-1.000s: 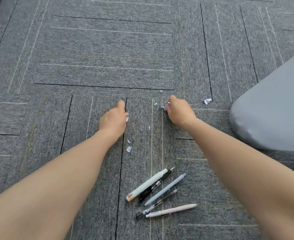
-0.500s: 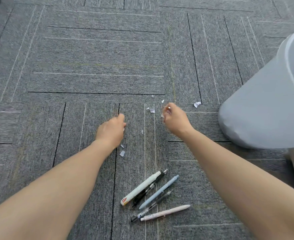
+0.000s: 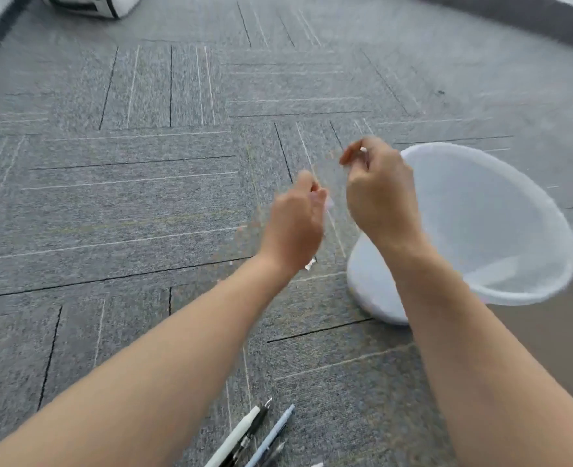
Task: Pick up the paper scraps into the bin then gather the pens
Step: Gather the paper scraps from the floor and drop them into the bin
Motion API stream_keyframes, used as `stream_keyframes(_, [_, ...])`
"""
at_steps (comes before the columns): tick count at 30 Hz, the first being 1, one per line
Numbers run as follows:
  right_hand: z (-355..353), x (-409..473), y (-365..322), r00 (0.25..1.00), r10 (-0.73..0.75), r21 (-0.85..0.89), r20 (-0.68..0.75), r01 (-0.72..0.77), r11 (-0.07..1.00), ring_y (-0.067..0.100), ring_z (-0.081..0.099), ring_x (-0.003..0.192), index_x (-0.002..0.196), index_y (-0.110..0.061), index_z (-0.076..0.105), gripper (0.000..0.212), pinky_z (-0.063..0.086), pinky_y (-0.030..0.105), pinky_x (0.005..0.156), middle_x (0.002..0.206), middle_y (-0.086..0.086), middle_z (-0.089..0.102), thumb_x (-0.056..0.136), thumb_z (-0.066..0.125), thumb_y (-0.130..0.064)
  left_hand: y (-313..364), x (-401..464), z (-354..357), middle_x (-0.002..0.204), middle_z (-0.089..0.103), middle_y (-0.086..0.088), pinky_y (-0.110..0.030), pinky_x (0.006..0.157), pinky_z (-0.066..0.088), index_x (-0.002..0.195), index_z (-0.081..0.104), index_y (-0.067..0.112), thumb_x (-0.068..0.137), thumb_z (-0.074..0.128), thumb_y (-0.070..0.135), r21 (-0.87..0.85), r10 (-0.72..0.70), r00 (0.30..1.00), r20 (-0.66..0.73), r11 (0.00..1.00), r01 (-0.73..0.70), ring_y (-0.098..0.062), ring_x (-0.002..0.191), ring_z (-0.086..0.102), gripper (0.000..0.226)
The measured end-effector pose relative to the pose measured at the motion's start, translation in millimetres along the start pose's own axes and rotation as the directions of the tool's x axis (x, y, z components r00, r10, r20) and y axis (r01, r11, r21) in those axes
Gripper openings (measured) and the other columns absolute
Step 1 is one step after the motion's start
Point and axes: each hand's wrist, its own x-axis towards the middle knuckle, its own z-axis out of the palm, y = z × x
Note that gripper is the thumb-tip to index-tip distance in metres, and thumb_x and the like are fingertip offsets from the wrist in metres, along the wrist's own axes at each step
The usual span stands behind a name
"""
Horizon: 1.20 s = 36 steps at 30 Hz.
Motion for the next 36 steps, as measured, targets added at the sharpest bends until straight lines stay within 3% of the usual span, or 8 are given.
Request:
stream_keyframes(6, [-84.4,9.9,83.0,0.918,0.392,-0.335,0.064,-0.350,0.875,0.036,0.059,0.101,0.097,-0.014,0.067,0.025,0.048,0.040,0.087,0.104,0.012,0.068,0.087,0.044,-0.017,92.8,42.3,78.5,0.095,0.065,-0.019,-0.034,0.064,0.030,0.096,0.055,0.002,0.093,0.048,0.017,-0.005,0.078,0.958,0.275,0.997,-0.080,-0.036,0.090,0.057,0.017])
stream_keyframes(12, [-103.1,-2.1,115.9,0.828,0.547,-0.140,0.126,-0.531,0.836,0.026,0.055,0.114,0.125,-0.019,0.057,0.041,0.044,0.039,0.098,0.125,0.003,0.058,0.085,0.047,-0.019,100.1,55.4,104.3,0.117,0.063,-0.016,-0.041,0.097,0.043,0.113,0.060,0.006,0.099,0.034,0.038,-0.041,-0.080,0.825,0.560,0.992,0.124,-0.030,0.109,0.056,0.043])
stream_keyframes(16, [-99.2,-7.9,86.3,0.917,0.376,0.000,-0.132,-0.379,0.925,0.023,0.062,0.098,0.106,-0.018,0.066,0.029,0.046,0.031,0.083,0.099,-0.002,0.067,0.087,0.045,-0.013,93.8,56.6,83.8,0.106,0.068,-0.010,-0.041,0.099,0.042,0.101,0.067,0.008,0.100,0.028,0.037,-0.386,-0.099,0.914,0.395,0.884,0.262,-0.025,0.104,0.060,0.049])
stream_keyframes(20, [-71.0,-16.2,27.8,0.979,0.135,0.259,-0.153,-0.093,0.961,0.023,0.066,0.070,0.087,-0.019,0.066,0.019,0.056,0.048,0.069,0.074,-0.003,0.069,0.082,0.048,-0.015,59.2,44.6,31.1,0.089,0.068,-0.014,-0.026,0.072,0.049,0.089,0.065,0.006,0.099,0.034,0.029,-0.557,-0.079,0.995,0.064,0.824,0.101,-0.021,0.082,0.062,0.040])
stream_keyframes(24, [16.8,-39.0,1.2,0.991,-0.012,0.253,0.135,-0.023,0.967,0.022,0.064,0.061,0.084,-0.018,0.068,0.013,0.055,0.042,0.061,0.068,-0.003,0.067,0.084,0.054,-0.015,-33.6,0.4,-12.3,0.073,0.062,-0.006,-0.037,0.058,0.045,0.084,0.062,0.011,0.098,0.040,0.019,-0.255,-0.197,0.976,-0.092,0.952,0.168,-0.019,0.064,0.056,0.027])
stream_keyframes(28, [119.2,-70.4,57.0,0.862,0.148,-0.071,0.485,-0.130,0.989,0.024,0.065,0.091,0.104,-0.014,0.067,0.020,0.049,0.033,0.079,0.097,0.004,0.071,0.090,0.054,-0.017,-141.9,-79.3,-39.8,0.085,0.062,0.001,-0.032,0.066,0.044,0.088,0.064,0.023,0.091,0.051,0.021,0.227,-0.394,0.918,-0.040,0.891,0.392,-0.023,0.079,0.058,0.013])
stream_keyframes(31, [160.3,-83.9,113.4,0.803,0.335,-0.241,0.492,-0.244,0.939,0.030,0.058,0.110,0.126,-0.010,0.053,0.038,0.044,0.036,0.086,0.119,0.012,0.064,0.091,0.058,-0.026,-183.7,-144.1,-56.8,0.107,0.054,-0.004,-0.034,0.070,0.046,0.102,0.060,0.022,0.089,0.052,0.026,0.416,-0.578,0.815,-0.030,0.735,0.536,-0.024,0.084,0.057,0.015])
stream_keyframes(36, [183.8,-78.8,146.8,0.832,0.426,-0.279,0.355,-0.340,0.898,0.035,0.057,0.108,0.116,-0.004,0.050,0.043,0.041,0.037,0.079,0.116,0.017,0.061,0.087,0.067,-0.031,-191.3,-217.0,-71.2,0.107,0.040,0.000,-0.031,0.062,0.036,0.120,0.048,0.021,0.087,0.056,0.042,0.558,-0.704,0.703,-0.103,0.544,0.627,-0.017,0.072,0.044,0.040])
